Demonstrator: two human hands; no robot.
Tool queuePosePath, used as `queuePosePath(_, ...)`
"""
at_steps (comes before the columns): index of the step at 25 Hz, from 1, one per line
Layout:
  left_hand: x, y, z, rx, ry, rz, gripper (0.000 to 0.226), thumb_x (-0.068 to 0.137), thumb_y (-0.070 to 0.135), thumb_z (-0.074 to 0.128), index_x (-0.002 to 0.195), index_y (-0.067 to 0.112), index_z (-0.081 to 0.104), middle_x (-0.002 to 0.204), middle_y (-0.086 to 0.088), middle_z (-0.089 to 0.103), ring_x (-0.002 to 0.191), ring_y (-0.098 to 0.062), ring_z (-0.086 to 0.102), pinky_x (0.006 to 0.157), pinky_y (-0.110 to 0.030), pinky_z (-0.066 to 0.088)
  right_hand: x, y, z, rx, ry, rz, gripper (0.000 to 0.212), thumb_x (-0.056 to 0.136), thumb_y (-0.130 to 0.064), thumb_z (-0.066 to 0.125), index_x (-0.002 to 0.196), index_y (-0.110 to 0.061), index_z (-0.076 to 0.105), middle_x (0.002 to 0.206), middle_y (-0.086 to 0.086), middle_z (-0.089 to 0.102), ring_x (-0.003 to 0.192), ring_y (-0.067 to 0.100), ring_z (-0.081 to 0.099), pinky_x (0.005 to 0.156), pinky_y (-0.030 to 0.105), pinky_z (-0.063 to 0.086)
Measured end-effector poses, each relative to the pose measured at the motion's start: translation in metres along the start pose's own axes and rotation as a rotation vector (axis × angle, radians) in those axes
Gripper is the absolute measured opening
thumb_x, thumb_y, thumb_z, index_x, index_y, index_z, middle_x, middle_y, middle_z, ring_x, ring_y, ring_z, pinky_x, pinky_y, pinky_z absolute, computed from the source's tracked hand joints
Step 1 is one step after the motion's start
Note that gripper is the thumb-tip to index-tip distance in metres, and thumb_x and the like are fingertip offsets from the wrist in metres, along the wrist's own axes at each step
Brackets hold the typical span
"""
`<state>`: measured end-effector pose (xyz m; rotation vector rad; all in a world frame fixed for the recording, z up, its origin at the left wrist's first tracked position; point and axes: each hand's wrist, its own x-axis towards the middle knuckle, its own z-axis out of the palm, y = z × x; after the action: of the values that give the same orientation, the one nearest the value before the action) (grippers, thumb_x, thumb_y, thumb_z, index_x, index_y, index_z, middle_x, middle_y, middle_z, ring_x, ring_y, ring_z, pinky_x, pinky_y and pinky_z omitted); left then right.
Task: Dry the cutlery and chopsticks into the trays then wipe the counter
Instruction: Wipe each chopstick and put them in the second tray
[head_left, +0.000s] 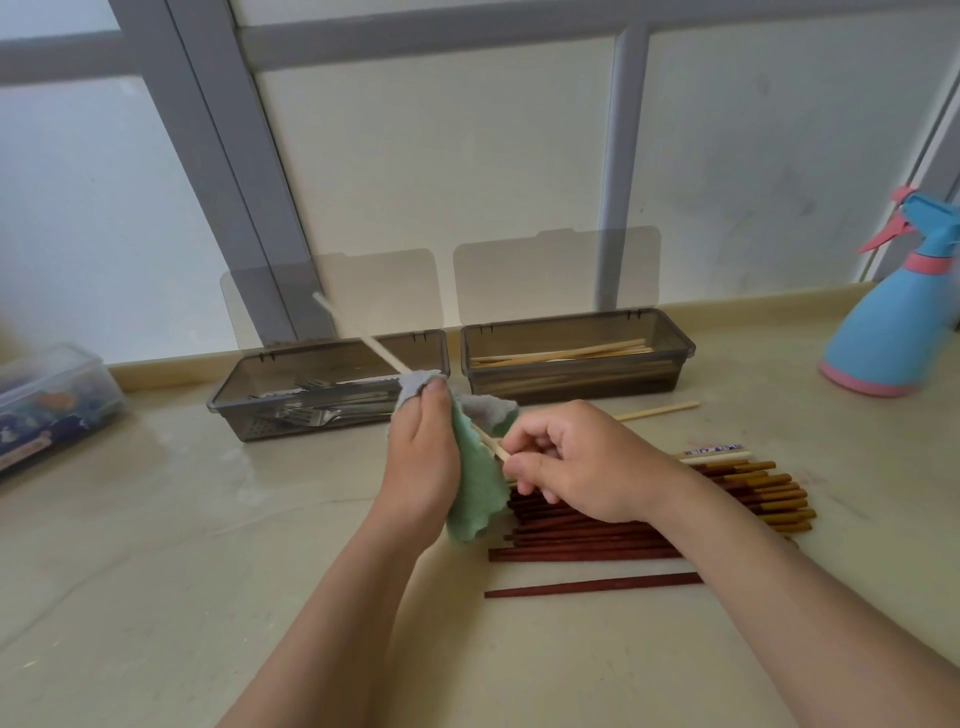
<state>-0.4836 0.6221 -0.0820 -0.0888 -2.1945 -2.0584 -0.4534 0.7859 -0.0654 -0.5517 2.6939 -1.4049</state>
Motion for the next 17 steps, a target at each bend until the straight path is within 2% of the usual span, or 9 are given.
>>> queuePosePath(3, -0.01, 0.002, 0.008, 0.203, -0.151, 0.118, 0.04, 0.108, 0.024, 0.034, 0.071, 0.016, 0.046, 0.065, 0.003, 0.045, 0.062, -0.01, 0.044, 0.066, -0.035, 0.039, 0.002, 0.003, 0.008, -0.12, 0.113, -0.018, 0.02, 0.091, -0.027, 0.073, 0.073, -0.025, 0.065, 0.065, -0.004, 0.068, 0.056, 0.007, 0.059, 0.058, 0.025, 0.05)
queuePosePath(5, -0.008, 0.002, 0.004, 0.192, -0.184, 0.101, 0.039, 0.107, 0.024, 0.036, 0.07, 0.017, 0.046, 0.064, 0.006, 0.045, 0.061, -0.008, 0.042, 0.066, -0.035, 0.038, 0.003, 0.005, 0.006, -0.166, 0.187, -0.001, 0.025, 0.085, -0.036, 0.078, 0.068, -0.025, 0.063, 0.057, -0.008, 0.061, 0.051, 0.006, 0.052, 0.052, 0.021, 0.043)
queuePosePath(6, -0.006, 0.003, 0.001, 0.111, -0.213, 0.043, 0.038, 0.107, 0.025, 0.037, 0.071, 0.017, 0.049, 0.063, 0.006, 0.048, 0.061, -0.009, 0.046, 0.065, -0.034, 0.039, 0.003, 0.007, 0.003, -0.142, 0.206, 0.001, 0.026, 0.084, -0.037, 0.079, 0.069, -0.023, 0.064, 0.056, -0.01, 0.058, 0.05, 0.004, 0.049, 0.051, 0.019, 0.04)
queuePosePath(8, -0.006, 0.007, -0.004, -0.055, -0.341, -0.084, 0.035, 0.107, 0.024, 0.04, 0.077, 0.013, 0.055, 0.067, -0.001, 0.06, 0.061, -0.014, 0.054, 0.064, -0.033, 0.045, 0.006, 0.007, -0.002, 0.061, 0.237, 0.008, 0.02, 0.089, -0.031, 0.075, 0.077, -0.017, 0.068, 0.061, -0.007, 0.06, 0.051, 0.005, 0.049, 0.051, 0.021, 0.041)
queuePosePath(9, -0.008, 0.009, -0.005, -0.063, -0.43, -0.121, 0.034, 0.107, 0.024, 0.04, 0.08, 0.011, 0.057, 0.068, -0.005, 0.062, 0.06, -0.016, 0.056, 0.063, -0.032, 0.046, 0.008, 0.007, -0.004, 0.205, 0.261, 0.041, 0.016, 0.093, -0.027, 0.071, 0.083, -0.015, 0.07, 0.067, -0.001, 0.062, 0.052, 0.008, 0.05, 0.048, 0.021, 0.041)
queuePosePath(12, -0.017, 0.012, -0.003, 0.129, -0.679, -0.132, 0.035, 0.107, 0.024, 0.041, 0.08, 0.009, 0.056, 0.061, 0.002, 0.062, 0.055, -0.012, 0.055, 0.061, -0.027, 0.045, 0.01, 0.008, -0.004, 0.533, 0.303, 0.195, 0.019, 0.099, -0.022, 0.062, 0.085, -0.014, 0.072, 0.085, 0.01, 0.066, 0.051, 0.013, 0.048, 0.037, 0.02, 0.03)
queuePosePath(14, -0.017, 0.01, -0.002, 0.23, -0.722, -0.112, 0.036, 0.106, 0.03, 0.045, 0.078, 0.013, 0.057, 0.061, 0.006, 0.062, 0.057, -0.01, 0.054, 0.065, -0.029, 0.044, 0.012, 0.008, -0.003, 0.611, 0.314, 0.262, 0.021, 0.1, -0.019, 0.06, 0.085, -0.01, 0.071, 0.084, 0.009, 0.066, 0.05, 0.011, 0.048, 0.036, 0.021, 0.026)
queuePosePath(17, -0.013, 0.006, -0.003, 0.255, -0.728, -0.11, 0.035, 0.097, 0.042, 0.05, 0.075, 0.017, 0.058, 0.064, 0.005, 0.058, 0.06, -0.012, 0.051, 0.068, -0.034, 0.042, 0.017, 0.008, -0.003, 0.699, 0.397, 0.396, 0.018, 0.102, -0.017, 0.056, 0.096, -0.004, 0.067, 0.079, 0.008, 0.071, 0.05, 0.011, 0.05, 0.039, 0.023, 0.028)
